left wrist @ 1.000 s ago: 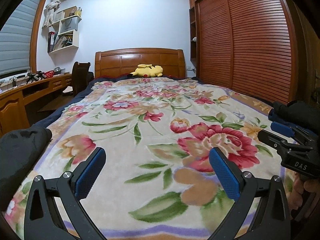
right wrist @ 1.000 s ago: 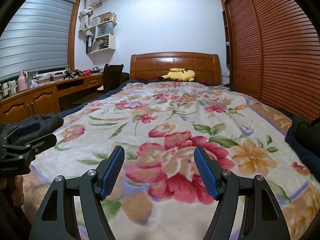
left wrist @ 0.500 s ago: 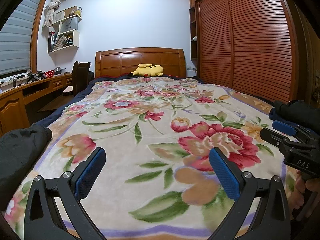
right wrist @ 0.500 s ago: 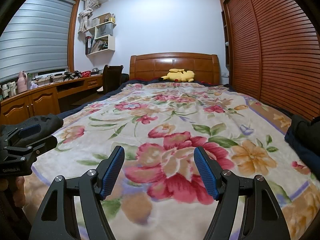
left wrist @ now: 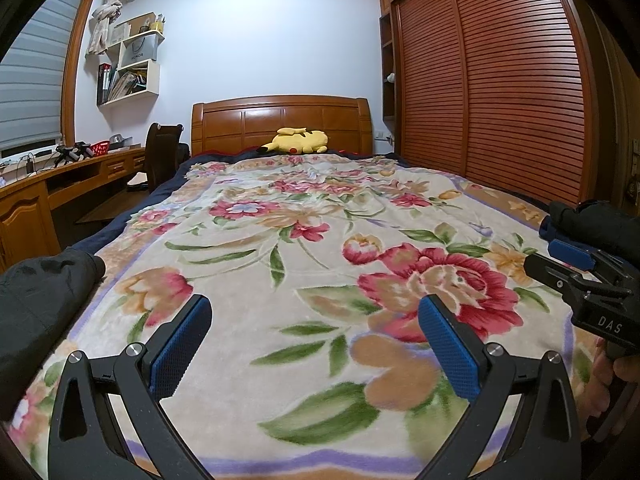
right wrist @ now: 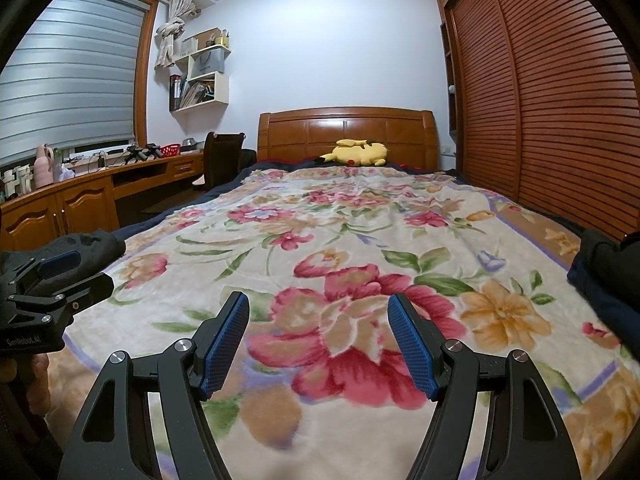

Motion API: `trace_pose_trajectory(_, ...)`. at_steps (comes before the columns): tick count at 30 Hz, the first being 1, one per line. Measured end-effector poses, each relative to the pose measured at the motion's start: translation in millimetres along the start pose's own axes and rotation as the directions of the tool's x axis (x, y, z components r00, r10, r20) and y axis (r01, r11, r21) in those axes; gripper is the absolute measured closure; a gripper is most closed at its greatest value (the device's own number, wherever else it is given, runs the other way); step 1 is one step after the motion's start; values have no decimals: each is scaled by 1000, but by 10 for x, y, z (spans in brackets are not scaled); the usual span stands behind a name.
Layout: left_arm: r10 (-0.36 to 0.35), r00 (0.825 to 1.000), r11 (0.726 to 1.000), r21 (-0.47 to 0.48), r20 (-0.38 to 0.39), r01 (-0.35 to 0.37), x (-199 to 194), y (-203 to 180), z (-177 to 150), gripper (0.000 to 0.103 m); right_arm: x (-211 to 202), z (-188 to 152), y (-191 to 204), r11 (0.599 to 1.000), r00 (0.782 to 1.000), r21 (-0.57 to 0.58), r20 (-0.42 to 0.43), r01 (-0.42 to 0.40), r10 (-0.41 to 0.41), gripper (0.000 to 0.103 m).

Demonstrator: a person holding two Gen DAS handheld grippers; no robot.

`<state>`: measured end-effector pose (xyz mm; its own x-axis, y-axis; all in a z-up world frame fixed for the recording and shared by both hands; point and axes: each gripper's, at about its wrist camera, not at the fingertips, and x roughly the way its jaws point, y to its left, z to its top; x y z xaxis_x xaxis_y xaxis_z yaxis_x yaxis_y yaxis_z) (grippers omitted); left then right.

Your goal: Fold large clothes

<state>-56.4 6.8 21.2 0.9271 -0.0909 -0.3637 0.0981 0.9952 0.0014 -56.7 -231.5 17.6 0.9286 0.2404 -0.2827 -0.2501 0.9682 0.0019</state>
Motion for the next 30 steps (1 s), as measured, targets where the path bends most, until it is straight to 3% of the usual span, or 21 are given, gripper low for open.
trace_pose_trajectory(30,2,1000,1000,-2,-1,-2,4,9,-10,0,6,-14,-29,1000,1000,0,6,1,-1,29)
